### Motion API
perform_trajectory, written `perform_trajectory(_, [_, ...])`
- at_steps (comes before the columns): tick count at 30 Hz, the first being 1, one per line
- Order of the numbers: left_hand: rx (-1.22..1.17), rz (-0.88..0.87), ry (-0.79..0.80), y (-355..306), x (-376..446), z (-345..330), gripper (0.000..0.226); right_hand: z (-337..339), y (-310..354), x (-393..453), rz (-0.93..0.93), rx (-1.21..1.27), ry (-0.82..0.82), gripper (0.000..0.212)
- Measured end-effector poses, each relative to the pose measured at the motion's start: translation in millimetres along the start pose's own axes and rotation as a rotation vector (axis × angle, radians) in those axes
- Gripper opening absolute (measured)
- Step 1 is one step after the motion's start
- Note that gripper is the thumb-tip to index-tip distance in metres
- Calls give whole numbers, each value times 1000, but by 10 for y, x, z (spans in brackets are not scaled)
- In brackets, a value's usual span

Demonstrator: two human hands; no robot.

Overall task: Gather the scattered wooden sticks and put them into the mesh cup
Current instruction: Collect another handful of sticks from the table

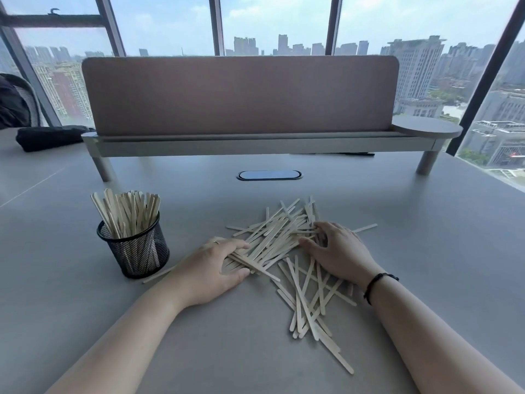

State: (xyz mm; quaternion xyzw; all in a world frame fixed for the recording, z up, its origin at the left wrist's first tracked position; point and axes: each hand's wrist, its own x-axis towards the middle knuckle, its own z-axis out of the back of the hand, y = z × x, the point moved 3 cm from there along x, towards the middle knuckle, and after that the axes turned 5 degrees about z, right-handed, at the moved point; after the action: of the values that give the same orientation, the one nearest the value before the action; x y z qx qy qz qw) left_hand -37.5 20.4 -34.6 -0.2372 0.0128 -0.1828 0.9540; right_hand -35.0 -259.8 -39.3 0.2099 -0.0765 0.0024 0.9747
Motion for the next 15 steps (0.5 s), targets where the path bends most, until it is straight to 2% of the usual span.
perform_trajectory(5, [44, -29, -41, -100, -2, 40, 49, -36, 201, -81, -21, 36, -83, 68])
perform_trajectory(9, [186, -41, -67, -204, 15, 83, 48, -64, 228, -68, -31, 96, -120, 69])
perform_trajectory(12, [272, -24, -53, -213, 49, 49, 50, -60, 199, -52, -59, 195, -159, 75])
perform_trajectory(15, [324, 22, -60, -220, 51, 19, 45, -52, 188, -52, -81, 274, -180, 67])
